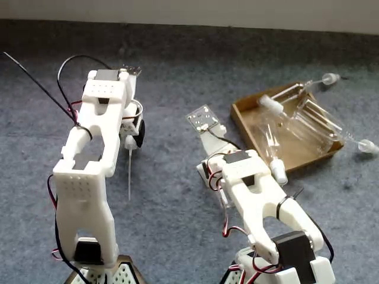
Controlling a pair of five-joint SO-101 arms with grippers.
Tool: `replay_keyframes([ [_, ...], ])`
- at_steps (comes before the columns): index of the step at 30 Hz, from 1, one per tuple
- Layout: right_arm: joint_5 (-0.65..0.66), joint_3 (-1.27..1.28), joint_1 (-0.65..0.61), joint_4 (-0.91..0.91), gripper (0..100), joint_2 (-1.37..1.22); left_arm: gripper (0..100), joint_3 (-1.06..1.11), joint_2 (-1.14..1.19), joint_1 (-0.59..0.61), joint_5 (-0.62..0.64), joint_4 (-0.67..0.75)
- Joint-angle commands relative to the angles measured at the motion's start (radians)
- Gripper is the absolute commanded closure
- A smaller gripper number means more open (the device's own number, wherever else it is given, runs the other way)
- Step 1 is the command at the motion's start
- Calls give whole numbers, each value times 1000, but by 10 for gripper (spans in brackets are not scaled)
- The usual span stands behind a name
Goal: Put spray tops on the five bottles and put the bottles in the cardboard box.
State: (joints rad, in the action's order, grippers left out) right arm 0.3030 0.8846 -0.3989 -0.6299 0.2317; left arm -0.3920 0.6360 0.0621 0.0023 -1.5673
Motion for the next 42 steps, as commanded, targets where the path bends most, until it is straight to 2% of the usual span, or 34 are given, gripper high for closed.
replay_keyframes([
  [1, -6, -4, -2, 24, 874, 10, 892, -48, -4, -13, 38, 9],
  [5, -6, -4, -2, 24, 874, 10, 929, -58, 54, -15, 40, 23],
  [11, -6, -4, -2, 24, 874, 10, 931, -111, 131, -13, 40, 21],
  [23, -6, -5, -2, 22, 870, 18, 934, -189, 130, -15, 41, 20],
  [26, 6, -13, -2, 19, 799, 18, 934, -188, 130, -10, 41, 20],
  [30, 91, -15, -7, 13, 717, 10, 934, -183, 130, 8, 41, 9],
  [35, 124, -53, -8, -114, 716, 10, 934, -185, 134, 47, 41, 6],
  [42, 160, -68, -7, -125, 716, 8, 934, -183, 136, 42, 41, 6],
])
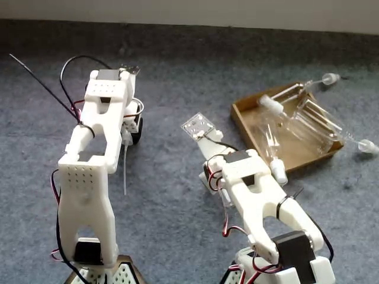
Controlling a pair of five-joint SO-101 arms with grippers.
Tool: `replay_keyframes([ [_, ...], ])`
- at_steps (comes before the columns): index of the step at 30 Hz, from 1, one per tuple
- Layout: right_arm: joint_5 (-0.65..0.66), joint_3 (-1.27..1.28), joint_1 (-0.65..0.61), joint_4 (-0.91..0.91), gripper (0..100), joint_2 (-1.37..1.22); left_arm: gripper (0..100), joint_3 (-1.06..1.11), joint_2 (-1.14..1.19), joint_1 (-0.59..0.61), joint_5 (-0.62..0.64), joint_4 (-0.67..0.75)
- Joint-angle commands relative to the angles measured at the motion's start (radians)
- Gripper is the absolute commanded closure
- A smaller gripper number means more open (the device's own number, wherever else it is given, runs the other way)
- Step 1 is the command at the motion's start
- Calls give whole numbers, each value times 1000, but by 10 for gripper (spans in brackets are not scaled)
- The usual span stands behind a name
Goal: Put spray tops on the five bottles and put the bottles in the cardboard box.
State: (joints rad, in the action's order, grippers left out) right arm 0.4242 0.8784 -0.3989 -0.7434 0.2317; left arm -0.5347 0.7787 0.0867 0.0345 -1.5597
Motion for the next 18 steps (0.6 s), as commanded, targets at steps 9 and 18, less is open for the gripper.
replay_keyframes([
  [9, 83, -64, -4, -5, 884, 16, 934, -41, -7, 16, 9, -2],
  [18, 46, -153, -5, -10, 943, 74, 934, -58, -15, -4, 6, -3],
])
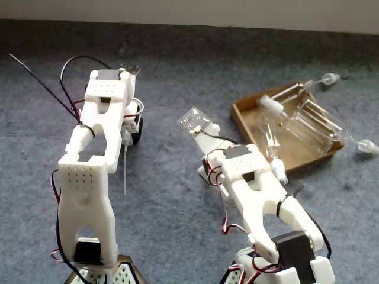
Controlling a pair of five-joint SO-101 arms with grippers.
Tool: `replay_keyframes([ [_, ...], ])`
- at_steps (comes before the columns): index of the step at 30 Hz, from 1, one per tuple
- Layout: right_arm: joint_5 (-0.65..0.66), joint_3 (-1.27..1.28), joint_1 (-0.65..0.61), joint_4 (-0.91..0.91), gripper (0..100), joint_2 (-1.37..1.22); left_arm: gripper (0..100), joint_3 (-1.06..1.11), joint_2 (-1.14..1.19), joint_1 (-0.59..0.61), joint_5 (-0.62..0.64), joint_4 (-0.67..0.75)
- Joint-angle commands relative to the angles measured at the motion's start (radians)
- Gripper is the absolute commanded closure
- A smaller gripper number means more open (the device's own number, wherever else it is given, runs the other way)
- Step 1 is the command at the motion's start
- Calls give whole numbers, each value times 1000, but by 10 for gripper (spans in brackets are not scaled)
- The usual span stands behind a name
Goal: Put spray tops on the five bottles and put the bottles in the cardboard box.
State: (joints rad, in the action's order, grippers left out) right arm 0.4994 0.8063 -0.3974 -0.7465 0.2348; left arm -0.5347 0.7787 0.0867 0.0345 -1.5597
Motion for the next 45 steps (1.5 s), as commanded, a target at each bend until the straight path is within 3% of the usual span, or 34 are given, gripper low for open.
replay_keyframes([
  [1, -58, -82, -7, -7, 943, 99, 934, -77, -15, 1, 8, -3],
  [9, -144, -24, -10, -2, 943, 424, 934, -334, -15, -12, 8, -193],
  [17, -226, 142, -10, 45, 943, 654, 971, -499, -41, -27, 11, -199],
  [22, -341, 303, -10, 220, 943, 748, 970, -358, -234, -70, 11, -201],
  [27, -350, 400, -10, 262, 943, 816, 970, -177, -453, -142, 3, -193],
  [40, -351, 516, -10, 265, 940, 918, 970, -165, -782, -298, 11, -193],
  [45, -351, 526, -22, 265, 939, 1003, 970, -165, -871, -318, 204, -192],
])
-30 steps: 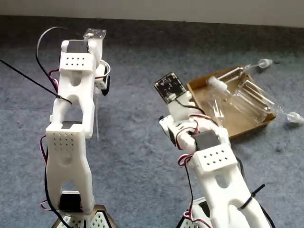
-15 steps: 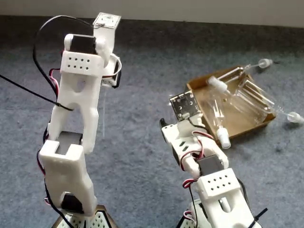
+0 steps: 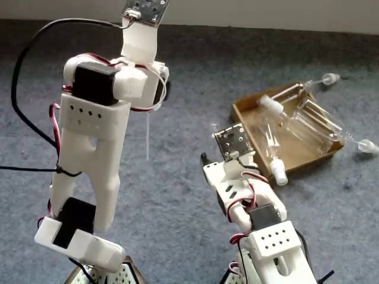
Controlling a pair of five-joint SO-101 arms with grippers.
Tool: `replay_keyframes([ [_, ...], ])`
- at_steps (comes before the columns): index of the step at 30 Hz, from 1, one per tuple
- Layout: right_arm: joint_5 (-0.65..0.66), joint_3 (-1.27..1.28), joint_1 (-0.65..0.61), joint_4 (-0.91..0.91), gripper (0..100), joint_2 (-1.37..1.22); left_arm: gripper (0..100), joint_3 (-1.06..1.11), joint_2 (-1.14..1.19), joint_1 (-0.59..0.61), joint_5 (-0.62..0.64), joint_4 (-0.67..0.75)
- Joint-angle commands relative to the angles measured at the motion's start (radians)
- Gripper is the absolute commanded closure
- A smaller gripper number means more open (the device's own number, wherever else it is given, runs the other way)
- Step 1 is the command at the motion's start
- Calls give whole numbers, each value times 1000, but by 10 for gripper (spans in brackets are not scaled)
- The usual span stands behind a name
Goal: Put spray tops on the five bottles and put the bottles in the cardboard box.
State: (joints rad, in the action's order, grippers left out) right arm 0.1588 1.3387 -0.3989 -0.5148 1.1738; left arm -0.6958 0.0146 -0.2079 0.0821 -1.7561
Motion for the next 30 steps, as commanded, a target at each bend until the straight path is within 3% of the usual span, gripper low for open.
replay_keyframes([
  [1, -11, -7, -27, 33, 939, 90, 970, -4, -124, -21, 192, 5],
  [11, -6, 122, -91, 33, 939, 437, 970, 1, -272, -27, 209, 87],
  [19, -5, 163, -96, 33, 939, 526, 970, 1, -338, -31, 209, 87],
  [26, -5, 165, -97, 27, 939, 613, 995, 2, -424, -246, 201, 89],
  [30, -3, 163, -97, 31, 940, 670, 995, 1, -435, -266, 199, 106],
])
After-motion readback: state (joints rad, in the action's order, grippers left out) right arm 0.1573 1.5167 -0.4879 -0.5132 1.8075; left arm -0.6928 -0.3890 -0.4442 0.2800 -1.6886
